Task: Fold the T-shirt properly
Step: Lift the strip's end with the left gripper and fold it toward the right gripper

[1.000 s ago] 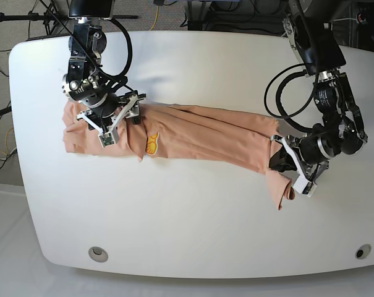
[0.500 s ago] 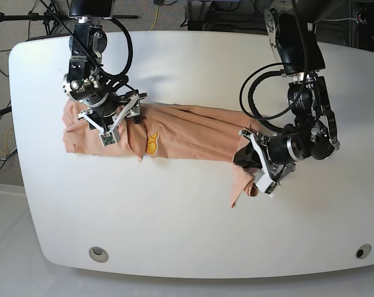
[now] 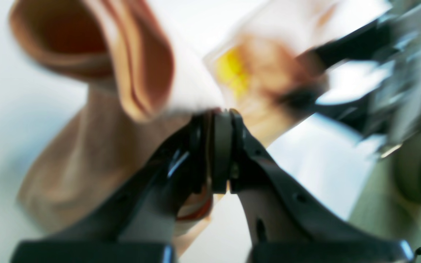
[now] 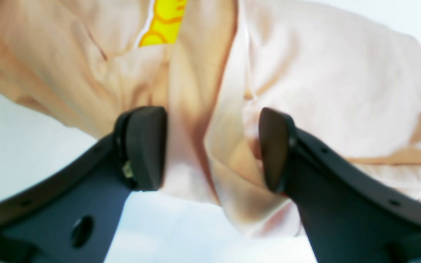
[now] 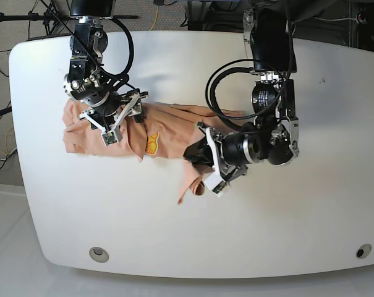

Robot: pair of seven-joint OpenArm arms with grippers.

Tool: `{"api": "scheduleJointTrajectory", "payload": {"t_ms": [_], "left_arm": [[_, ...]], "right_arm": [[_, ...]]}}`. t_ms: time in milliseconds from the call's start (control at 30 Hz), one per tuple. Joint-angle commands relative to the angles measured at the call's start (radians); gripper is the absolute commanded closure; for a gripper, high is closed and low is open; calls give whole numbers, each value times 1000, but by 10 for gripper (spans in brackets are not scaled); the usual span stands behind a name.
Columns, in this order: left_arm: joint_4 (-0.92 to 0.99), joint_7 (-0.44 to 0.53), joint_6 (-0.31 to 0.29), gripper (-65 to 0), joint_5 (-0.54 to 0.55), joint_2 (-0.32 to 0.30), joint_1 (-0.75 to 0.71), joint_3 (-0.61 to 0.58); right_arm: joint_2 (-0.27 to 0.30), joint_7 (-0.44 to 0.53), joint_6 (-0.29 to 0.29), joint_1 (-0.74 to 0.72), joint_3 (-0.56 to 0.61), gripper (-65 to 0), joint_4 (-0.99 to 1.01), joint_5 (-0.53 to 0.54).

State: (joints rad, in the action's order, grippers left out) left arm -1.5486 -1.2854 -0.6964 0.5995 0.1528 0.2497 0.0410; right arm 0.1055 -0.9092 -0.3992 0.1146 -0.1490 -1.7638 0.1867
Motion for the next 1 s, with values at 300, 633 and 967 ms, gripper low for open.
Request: {"api": "scheduleJointTrajectory", "payload": {"t_ms": [300,633,967], "left_arm": [[-14,62,-2,0,22,4,-38,-9],[22,62,-2,0,20,4,-48,-19],[79,67,-2,0,11,4,-28,-10]], "right_arm": [[5,15,3,-13,2,-375,-11,10],[3,18,2,-11,2,-376,-11,11],[4,15,4,-8,4,-380,-11,6]]}}
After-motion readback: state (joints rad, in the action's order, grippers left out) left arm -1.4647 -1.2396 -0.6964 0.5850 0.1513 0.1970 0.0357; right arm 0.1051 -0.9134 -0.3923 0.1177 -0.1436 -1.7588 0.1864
